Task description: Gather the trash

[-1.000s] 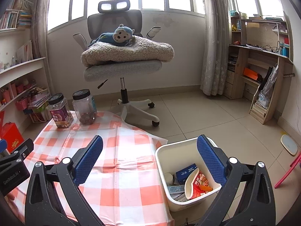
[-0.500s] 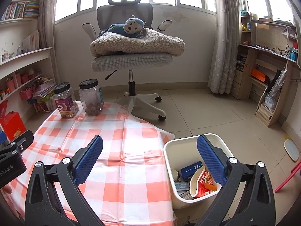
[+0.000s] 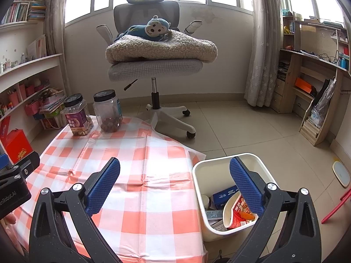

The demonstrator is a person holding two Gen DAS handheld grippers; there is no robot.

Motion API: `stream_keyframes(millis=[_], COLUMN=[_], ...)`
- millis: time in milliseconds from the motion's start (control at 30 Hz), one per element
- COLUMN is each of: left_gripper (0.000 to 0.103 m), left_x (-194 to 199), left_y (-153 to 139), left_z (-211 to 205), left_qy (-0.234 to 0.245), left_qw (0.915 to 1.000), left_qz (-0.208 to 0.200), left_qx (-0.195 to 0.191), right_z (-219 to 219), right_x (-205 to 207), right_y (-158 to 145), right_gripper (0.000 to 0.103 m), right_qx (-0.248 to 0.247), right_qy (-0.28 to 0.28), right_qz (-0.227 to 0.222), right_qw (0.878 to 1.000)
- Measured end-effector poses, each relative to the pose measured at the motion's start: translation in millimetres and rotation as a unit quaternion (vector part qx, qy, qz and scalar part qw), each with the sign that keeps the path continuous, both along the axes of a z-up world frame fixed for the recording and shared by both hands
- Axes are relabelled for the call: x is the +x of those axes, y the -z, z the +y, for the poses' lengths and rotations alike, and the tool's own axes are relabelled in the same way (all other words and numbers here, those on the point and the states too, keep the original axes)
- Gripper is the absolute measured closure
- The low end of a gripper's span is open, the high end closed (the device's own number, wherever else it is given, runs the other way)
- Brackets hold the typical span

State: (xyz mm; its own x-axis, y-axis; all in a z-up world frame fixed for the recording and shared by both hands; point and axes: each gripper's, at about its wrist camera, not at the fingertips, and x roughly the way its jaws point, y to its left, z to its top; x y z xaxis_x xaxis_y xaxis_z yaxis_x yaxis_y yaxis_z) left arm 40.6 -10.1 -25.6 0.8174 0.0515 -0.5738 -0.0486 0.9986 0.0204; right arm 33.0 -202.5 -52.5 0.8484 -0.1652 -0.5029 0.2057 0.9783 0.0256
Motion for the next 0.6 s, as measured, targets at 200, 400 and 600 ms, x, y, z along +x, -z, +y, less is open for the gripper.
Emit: stream_keyframes(millis=[200, 400, 600], left_gripper=[0.007, 0.007, 0.007], left_x=[0.9, 0.7, 1.7], left_y=[1.6, 2.5, 4.6], left_z=[-0.5, -1.6, -2.9], left_qy=[0.000, 0.000, 0.001], left_qw=[1.0000, 1.0000, 0.9999], left_qz=[0.003, 0.004, 0.011], left_qx=[-0.001, -0.003, -0.008], right_z=[0.0, -1.0, -2.3], right_x=[-0.4, -0.3, 0.2], right_y=[-0.4, -0.2, -0.7], right_gripper=[0.007, 0.007, 0.007], right_qx=[0.003, 0.004, 0.007], right_qy=[-0.003, -0.006, -0.007], right_qz=[0.001, 0.002, 0.003], right_qw=[1.000, 1.000, 1.000])
